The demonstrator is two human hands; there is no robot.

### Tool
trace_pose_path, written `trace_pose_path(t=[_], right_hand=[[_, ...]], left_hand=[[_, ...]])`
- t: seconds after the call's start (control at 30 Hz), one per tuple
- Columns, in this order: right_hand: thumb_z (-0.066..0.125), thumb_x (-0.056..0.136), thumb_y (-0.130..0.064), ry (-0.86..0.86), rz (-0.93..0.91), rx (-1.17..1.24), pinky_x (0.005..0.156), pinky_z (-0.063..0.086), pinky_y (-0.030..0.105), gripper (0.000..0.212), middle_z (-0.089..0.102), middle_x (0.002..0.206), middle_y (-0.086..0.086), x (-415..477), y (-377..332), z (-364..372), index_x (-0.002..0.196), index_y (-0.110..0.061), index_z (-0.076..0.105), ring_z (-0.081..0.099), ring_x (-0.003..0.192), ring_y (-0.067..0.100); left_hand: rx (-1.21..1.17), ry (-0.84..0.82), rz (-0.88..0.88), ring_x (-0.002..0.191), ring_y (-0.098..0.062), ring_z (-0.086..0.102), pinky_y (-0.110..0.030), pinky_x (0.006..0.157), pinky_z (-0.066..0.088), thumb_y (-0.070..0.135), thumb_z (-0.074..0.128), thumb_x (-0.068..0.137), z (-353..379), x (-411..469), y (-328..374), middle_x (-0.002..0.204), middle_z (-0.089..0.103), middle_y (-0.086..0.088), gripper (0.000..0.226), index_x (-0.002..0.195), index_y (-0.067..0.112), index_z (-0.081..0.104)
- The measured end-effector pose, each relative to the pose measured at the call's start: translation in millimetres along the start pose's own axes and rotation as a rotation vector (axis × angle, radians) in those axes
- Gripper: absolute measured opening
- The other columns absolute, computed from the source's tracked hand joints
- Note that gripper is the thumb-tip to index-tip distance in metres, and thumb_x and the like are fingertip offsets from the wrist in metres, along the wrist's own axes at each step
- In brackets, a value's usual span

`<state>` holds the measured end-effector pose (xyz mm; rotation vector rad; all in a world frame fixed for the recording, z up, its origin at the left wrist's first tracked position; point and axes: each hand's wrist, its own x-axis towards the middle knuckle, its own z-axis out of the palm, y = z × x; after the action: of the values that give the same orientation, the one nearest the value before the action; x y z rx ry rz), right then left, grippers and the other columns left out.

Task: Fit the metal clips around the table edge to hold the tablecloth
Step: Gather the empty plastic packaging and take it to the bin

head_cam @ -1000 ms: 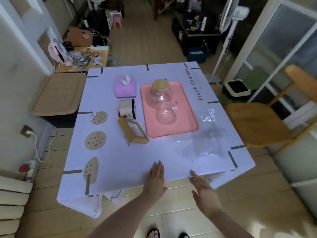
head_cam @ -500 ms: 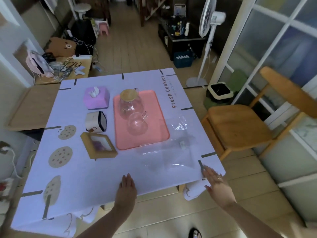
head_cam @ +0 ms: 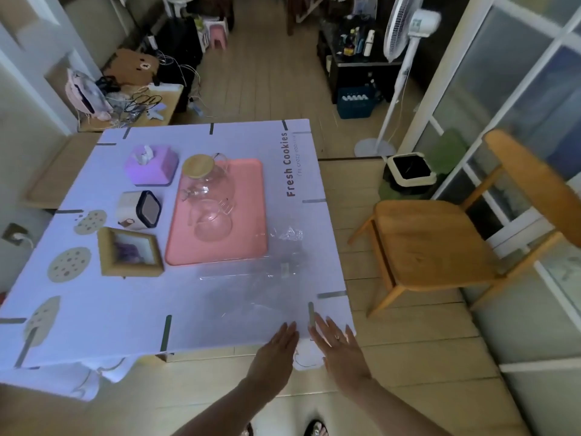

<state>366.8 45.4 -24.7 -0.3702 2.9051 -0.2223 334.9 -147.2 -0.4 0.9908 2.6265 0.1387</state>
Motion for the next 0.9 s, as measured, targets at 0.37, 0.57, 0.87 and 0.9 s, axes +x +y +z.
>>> trace_pose_path(t=[0.37,0.57,0.87,0.9], right_hand=[[0.047,0.088,-0.003,0.149,0.22,0.406,0.1,0.042,0.025,0.045,0.058,0.131,-0.005,37.4,23.5,-65.1,0.127,-0.022,0.057,0.055,0.119,0.016],[0.049,0.087,-0.007,0.188,0.172,0.415,0.113,0.019,0.021,0.06,0.033,0.15,-0.002,88.3,21.0,-108.3,0.142,-0.025,0.036,0.031,0.137,0.016],[0.049,0.09,-0.01,-0.087,0.298,0.654,0.112,0.03,0.032,0.059,0.02,0.154,0.001,146.3,21.2,-122.9,0.143,-0.028,0.032,0.025,0.14,0.02],[0.049,0.09,-0.01,-0.096,0.301,0.685,0.11,0.032,0.032,0.059,0.023,0.153,0.001,147.5,23.9,-121.3,0.143,-0.028,0.033,0.029,0.137,0.019]], left_hand=[[0.004,0.017,-0.127,0.06,-0.011,0.066,-0.015,0.038,0.041,0.034,0.09,0.017,-36.9,52.8,39.2,0.077,0.071,-0.001,0.061,0.072,0.011,0.075],[-0.034,0.348,-0.207,0.105,-0.025,0.048,-0.035,0.09,0.033,0.032,0.087,0.04,-78.8,48.9,-6.3,0.116,0.06,-0.01,0.09,0.118,0.014,0.048],[0.02,0.081,-0.341,0.113,-0.04,0.057,-0.053,0.105,0.03,0.024,0.07,0.06,-64.0,60.4,-82.4,0.124,0.059,-0.022,0.075,0.124,0.001,0.039],[0.038,0.123,-0.33,0.107,-0.039,0.061,-0.052,0.098,0.042,0.017,0.053,0.068,-62.1,61.8,-83.9,0.118,0.062,-0.021,0.056,0.12,0.001,0.041]])
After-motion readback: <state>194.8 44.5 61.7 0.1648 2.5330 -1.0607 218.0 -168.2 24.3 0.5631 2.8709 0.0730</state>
